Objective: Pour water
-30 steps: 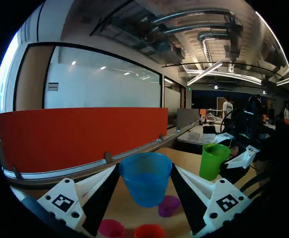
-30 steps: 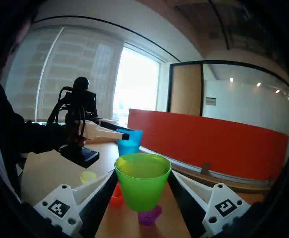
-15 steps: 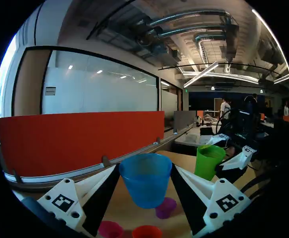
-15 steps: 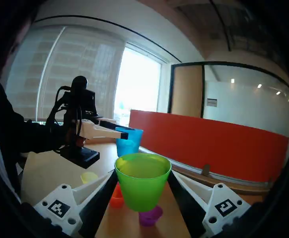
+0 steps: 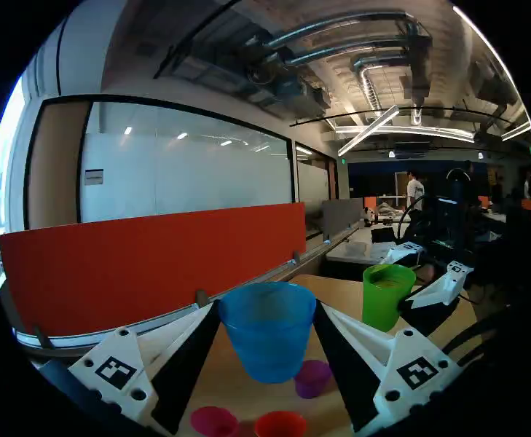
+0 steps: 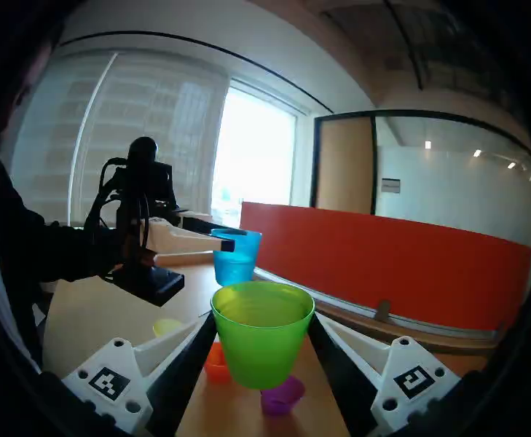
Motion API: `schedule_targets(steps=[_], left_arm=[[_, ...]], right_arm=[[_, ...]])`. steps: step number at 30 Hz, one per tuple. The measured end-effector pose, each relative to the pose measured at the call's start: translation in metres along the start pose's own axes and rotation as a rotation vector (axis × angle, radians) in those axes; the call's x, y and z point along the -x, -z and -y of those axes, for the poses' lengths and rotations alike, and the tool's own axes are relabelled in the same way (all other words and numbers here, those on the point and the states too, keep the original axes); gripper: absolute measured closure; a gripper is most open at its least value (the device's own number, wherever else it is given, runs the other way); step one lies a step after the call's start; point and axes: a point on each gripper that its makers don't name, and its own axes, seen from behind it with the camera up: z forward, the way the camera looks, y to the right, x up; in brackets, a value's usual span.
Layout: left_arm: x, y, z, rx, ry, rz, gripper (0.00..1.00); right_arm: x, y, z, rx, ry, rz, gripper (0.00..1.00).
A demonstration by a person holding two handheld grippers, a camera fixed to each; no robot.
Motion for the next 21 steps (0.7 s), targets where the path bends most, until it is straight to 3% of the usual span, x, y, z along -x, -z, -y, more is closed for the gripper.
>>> schedule_targets(steps=[12, 21], left_arm=[[-0.009, 0.009, -0.001, -0.006, -0.077, 0.006, 0.11], [-0.014, 0.019, 0.001, -0.023, -0.101, 0.006, 0.11]], right_arm=[[-0.002, -0.004, 0.008, -0.018, -0.005, 0.010, 0.10], [-0.008, -0.011, 0.016, -0.041, 0.003, 0.013, 0.10]])
